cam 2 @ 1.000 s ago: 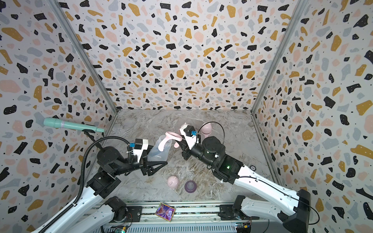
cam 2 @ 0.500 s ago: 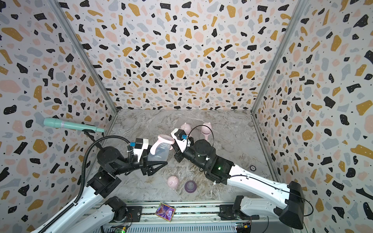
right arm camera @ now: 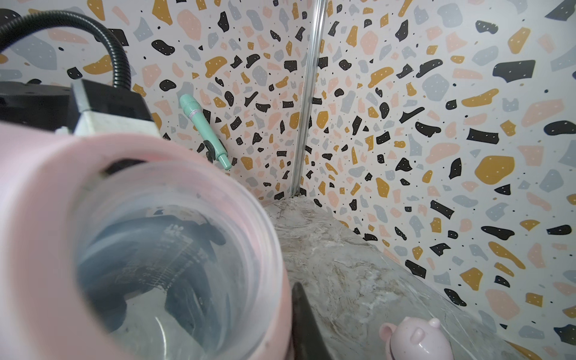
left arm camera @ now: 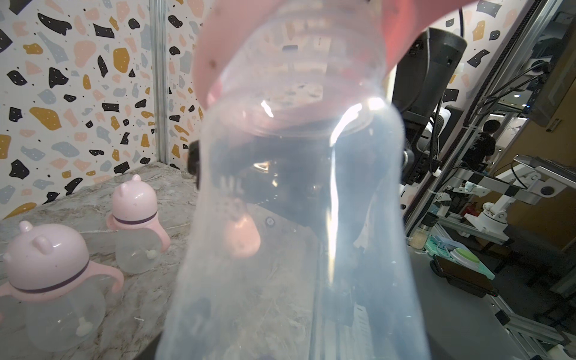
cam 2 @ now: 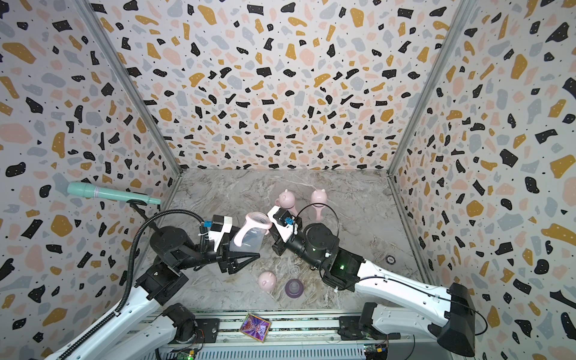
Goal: Assemble the baby bottles
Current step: Put on the handle of the baby bottle.
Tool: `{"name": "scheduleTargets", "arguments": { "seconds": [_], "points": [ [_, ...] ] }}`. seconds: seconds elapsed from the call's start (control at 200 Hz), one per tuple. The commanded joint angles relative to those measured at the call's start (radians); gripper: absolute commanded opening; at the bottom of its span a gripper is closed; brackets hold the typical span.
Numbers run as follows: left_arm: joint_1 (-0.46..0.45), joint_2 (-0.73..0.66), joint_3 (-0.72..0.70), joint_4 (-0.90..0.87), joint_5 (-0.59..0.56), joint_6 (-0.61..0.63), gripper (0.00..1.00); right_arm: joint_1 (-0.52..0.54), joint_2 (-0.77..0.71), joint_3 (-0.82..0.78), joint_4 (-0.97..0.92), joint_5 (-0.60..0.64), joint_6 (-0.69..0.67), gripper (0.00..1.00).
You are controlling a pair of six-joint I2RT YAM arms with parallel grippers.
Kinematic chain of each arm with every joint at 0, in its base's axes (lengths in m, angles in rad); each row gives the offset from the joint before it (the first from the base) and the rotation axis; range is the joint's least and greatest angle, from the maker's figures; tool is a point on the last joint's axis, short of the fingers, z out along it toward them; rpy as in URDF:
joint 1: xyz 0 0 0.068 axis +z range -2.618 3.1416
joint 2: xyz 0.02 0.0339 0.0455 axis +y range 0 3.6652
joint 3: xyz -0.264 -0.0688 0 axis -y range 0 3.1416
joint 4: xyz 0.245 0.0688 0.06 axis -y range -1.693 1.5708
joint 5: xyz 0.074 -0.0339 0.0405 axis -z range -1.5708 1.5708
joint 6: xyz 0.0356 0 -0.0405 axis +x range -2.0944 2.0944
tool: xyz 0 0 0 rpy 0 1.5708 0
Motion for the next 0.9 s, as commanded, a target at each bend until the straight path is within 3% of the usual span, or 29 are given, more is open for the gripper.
{"name": "scheduleTargets", "arguments": {
  "seconds": [0.0, 0.586, 0.801, 0.896],
  "points": [
    [0.006, 0.005, 0.047, 0.063, -0.028, -0.039, 0.3, 0.022, -0.019, -0.014, 0.045, -0.047, -0.059, 0.0],
    [0.006, -0.033, 0.079, 0.15, -0.029, -0.089, 0.3, 0.07, 0.071, -0.005, -0.067, 0.036, -0.249, 0.0],
    [0.006, -0.025, 0.095, 0.156, -0.133, -0.069, 0.3, 0.089, 0.08, 0.018, -0.103, 0.037, -0.255, 0.0],
    [0.006, -0.024, 0.094, 0.142, -0.219, -0.054, 0.3, 0.089, 0.064, 0.018, -0.12, 0.04, -0.227, 0.17]
  ]
}}
